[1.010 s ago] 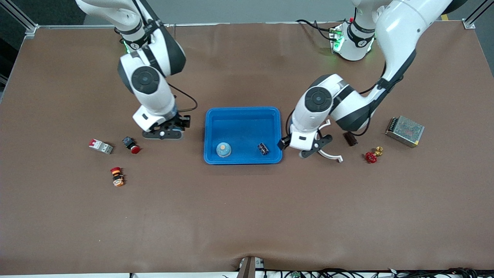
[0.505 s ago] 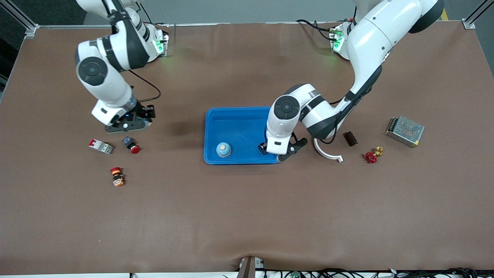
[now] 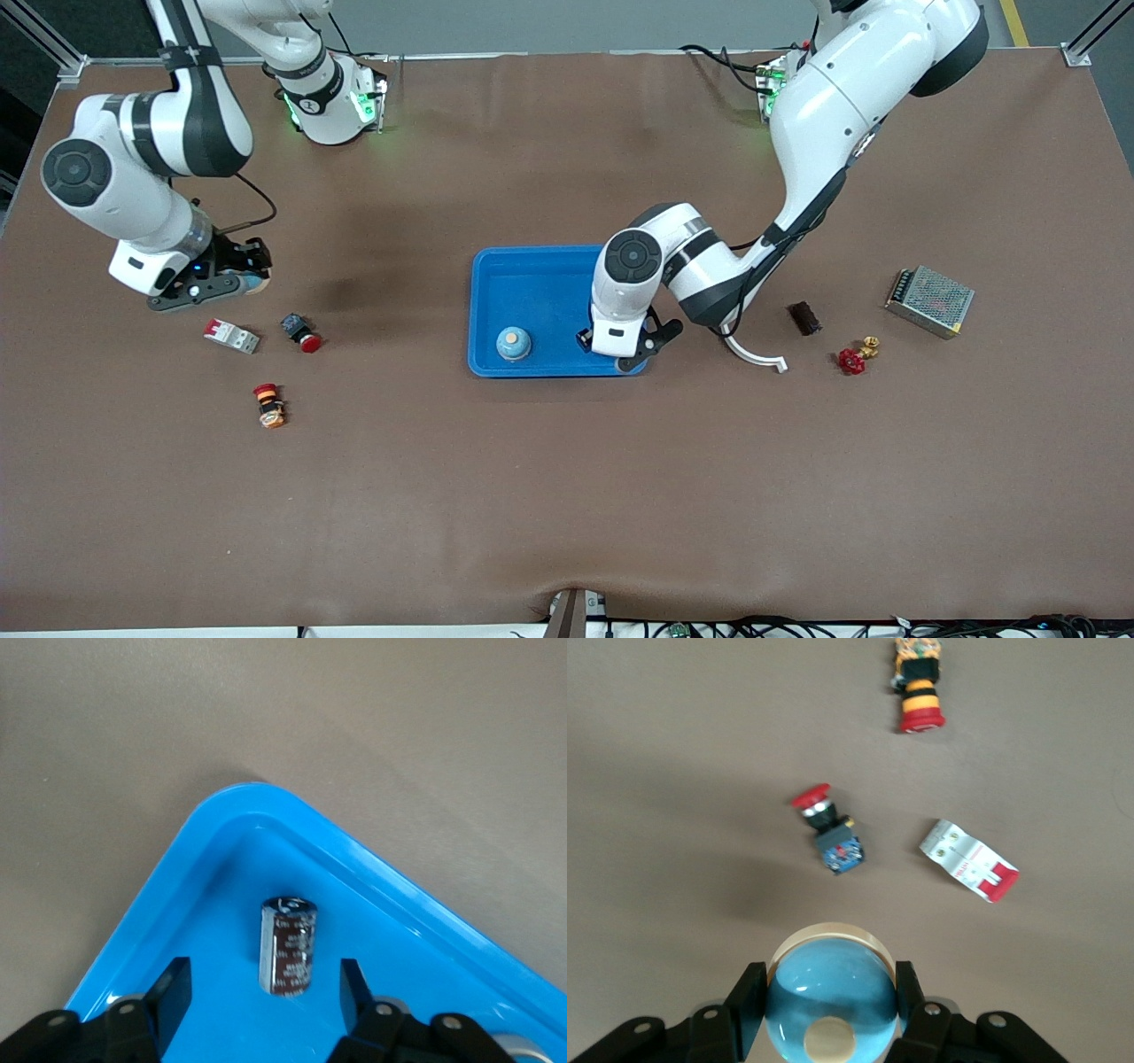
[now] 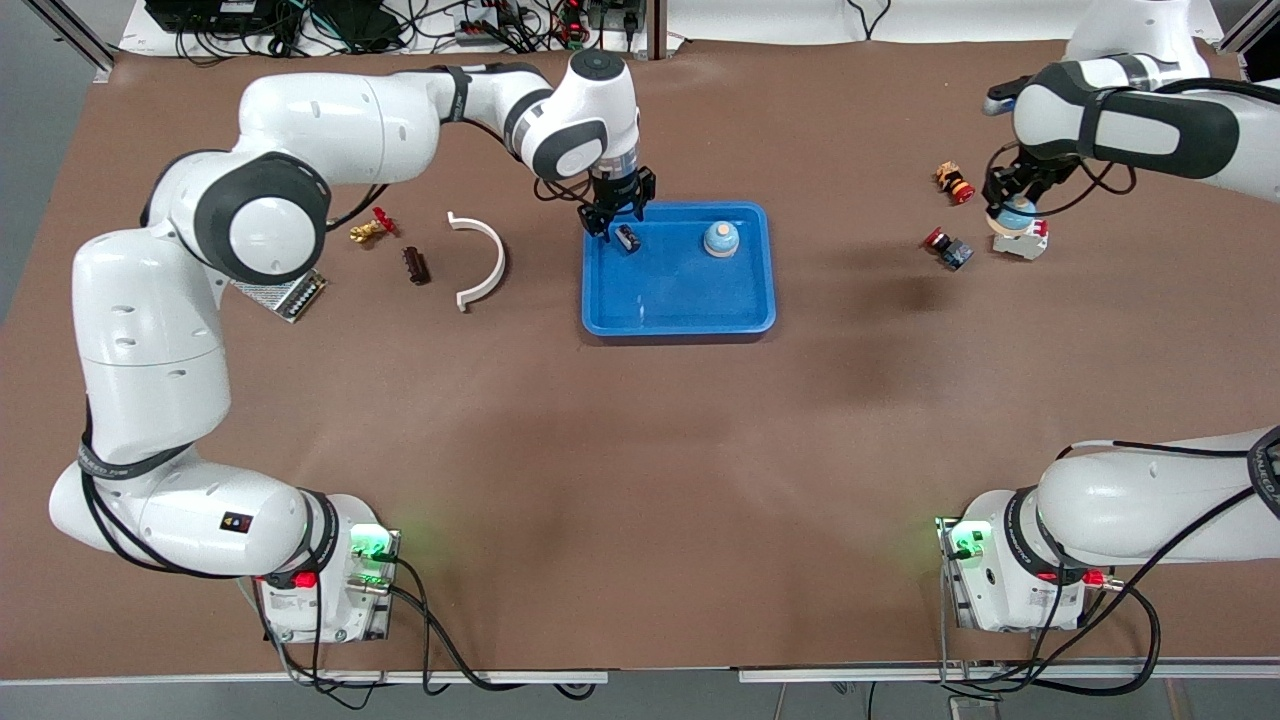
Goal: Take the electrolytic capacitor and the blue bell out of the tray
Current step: 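Grasp another capacitor with the left gripper while the right gripper carries the bell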
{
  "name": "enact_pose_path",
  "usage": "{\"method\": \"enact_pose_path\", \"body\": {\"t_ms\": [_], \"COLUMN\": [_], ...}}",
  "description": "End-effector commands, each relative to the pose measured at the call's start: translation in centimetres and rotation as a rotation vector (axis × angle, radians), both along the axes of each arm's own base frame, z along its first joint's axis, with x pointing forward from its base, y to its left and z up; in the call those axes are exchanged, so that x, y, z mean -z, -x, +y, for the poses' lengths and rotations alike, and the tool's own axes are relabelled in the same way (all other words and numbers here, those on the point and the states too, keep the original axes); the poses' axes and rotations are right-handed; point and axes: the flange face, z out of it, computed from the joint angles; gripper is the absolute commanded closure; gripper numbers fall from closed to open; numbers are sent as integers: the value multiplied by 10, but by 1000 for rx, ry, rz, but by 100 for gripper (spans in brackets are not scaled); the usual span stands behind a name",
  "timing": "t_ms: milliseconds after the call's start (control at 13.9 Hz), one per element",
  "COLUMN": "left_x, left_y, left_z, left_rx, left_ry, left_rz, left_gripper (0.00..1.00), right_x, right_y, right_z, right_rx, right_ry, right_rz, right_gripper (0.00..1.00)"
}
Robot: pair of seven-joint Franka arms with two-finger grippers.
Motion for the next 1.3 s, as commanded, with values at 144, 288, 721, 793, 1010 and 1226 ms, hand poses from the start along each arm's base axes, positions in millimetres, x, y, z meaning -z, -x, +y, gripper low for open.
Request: {"method": "enact_pose_path", "body": {"t_ms": [144,288,721,793,1010,1226], "left_x": [25,31,6,-8,-55,-81], "left_y": [5,7,-2,-5,-23,-47], "left_z": [-14,-14,-6,-1,28,84], "left_rx": [-13,-9,-7,-4,8,74], "left_ry": [-25,-30,-54,-70,-121,-173], "left_rz": [-26,-21,-44,-51,-67,-43], "left_gripper": [32,44,100,100,100,100], "right_x": [7,20,48,52,67,92], "right_y": [2,-16,-85,-96,-125,-150], "right_z": [-54,-76,-117,-122,-130,-137], "right_rx": [-65,-51,-38,-34,-31,-27], "right_ry": [-5,-13,-29,-29,-32,-38], "right_rz": [-38,-24,-26,-31,-44,-52], "right_gripper": [100,100,100,100,100,100]}}
